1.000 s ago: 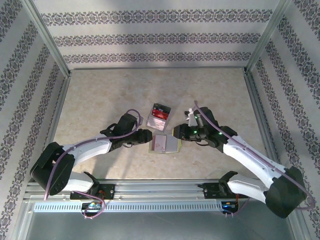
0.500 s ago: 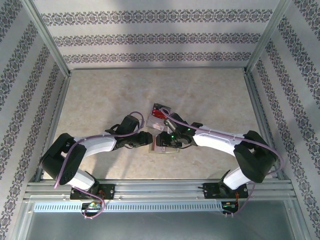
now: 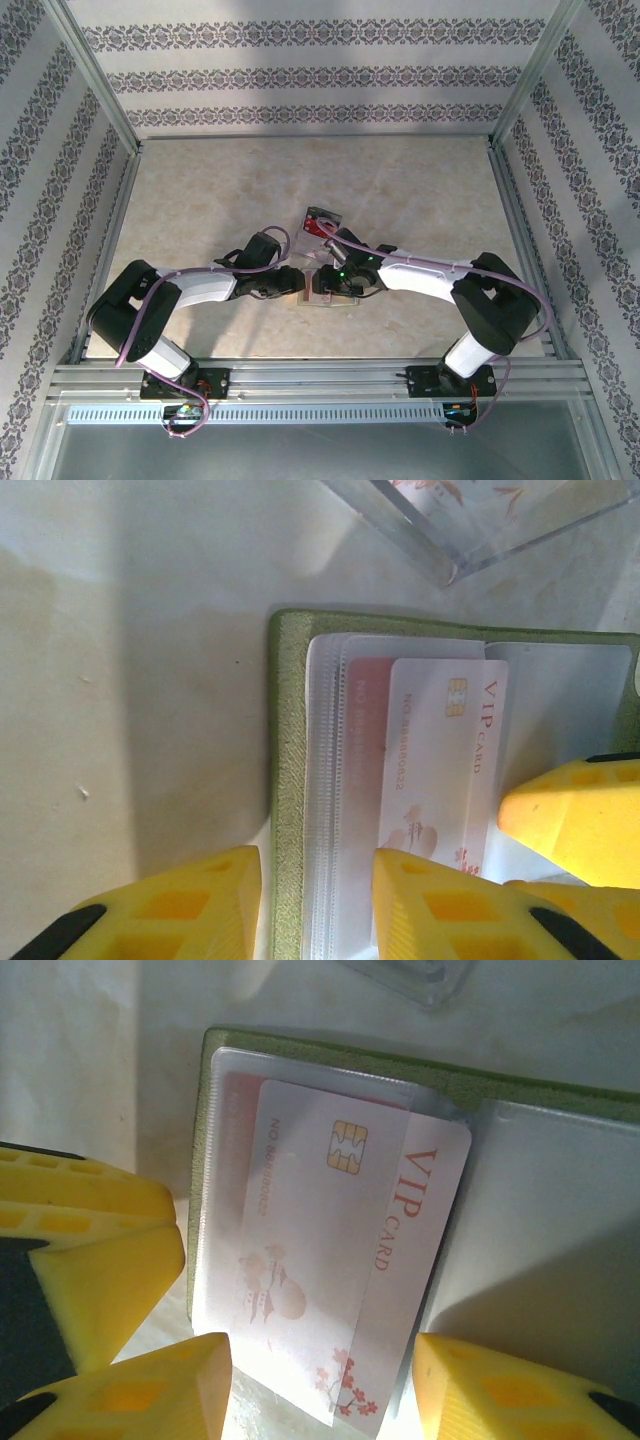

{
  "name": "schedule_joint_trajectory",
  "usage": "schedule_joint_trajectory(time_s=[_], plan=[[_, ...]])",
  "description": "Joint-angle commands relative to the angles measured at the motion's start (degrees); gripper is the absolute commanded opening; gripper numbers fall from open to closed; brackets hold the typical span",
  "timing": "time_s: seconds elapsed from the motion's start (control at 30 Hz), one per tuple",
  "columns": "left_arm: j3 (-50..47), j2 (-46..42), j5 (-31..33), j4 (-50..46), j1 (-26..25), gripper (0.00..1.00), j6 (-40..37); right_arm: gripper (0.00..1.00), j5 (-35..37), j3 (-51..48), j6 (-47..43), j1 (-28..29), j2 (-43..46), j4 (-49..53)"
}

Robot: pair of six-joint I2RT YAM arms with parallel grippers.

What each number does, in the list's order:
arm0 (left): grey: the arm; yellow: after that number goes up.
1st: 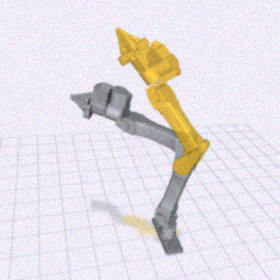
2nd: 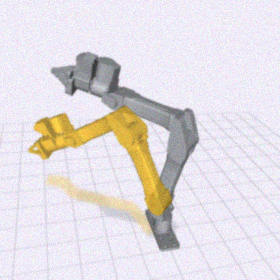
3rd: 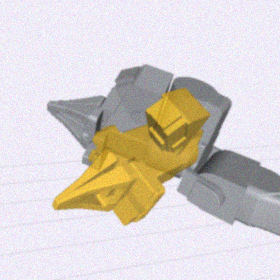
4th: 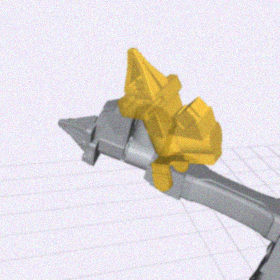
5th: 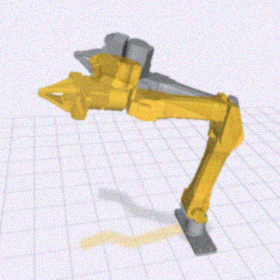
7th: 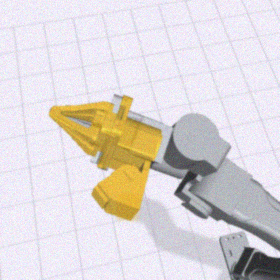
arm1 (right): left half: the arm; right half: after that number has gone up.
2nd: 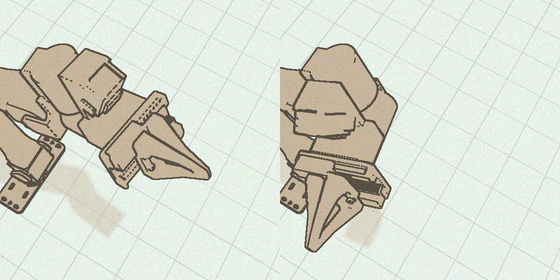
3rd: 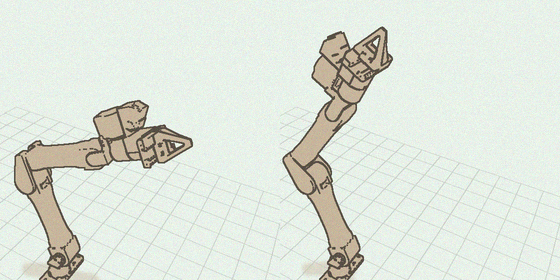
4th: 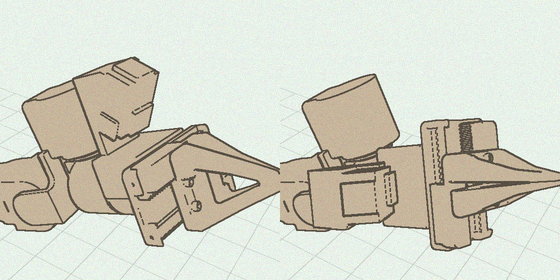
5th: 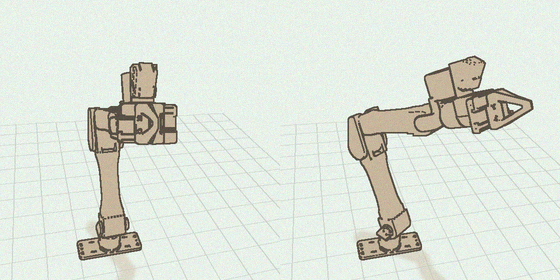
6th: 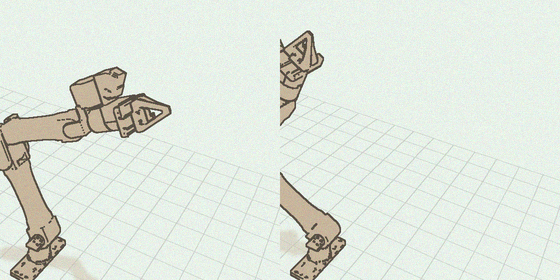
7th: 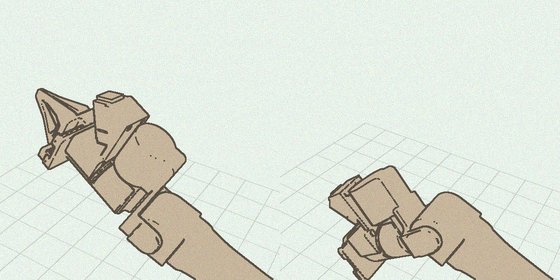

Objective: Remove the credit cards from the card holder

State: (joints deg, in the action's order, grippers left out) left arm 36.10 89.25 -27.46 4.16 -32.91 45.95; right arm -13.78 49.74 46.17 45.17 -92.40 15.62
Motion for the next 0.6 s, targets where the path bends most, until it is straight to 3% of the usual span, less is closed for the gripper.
schedule_joint_trajectory(time_s=[0.0,0.4,0.57], plan=[[-0.4,1.0,-1.1,1.8,0.3,0.34,0.3,0.51,1.5,1.2,0.2,0.5,-1.4,-0.1],[-0.8,1.9,-1.4,3.6,-0.6,0.29,1.2,0.49,-2.9,0.8,0.4,0.6,-2.2,-6.0],[-1.0,0.5,-0.1,2.7,-0.5,0.32,0.8,0.49,-2.9,0.6,0.0,0.5,-1.9,-5.7]])
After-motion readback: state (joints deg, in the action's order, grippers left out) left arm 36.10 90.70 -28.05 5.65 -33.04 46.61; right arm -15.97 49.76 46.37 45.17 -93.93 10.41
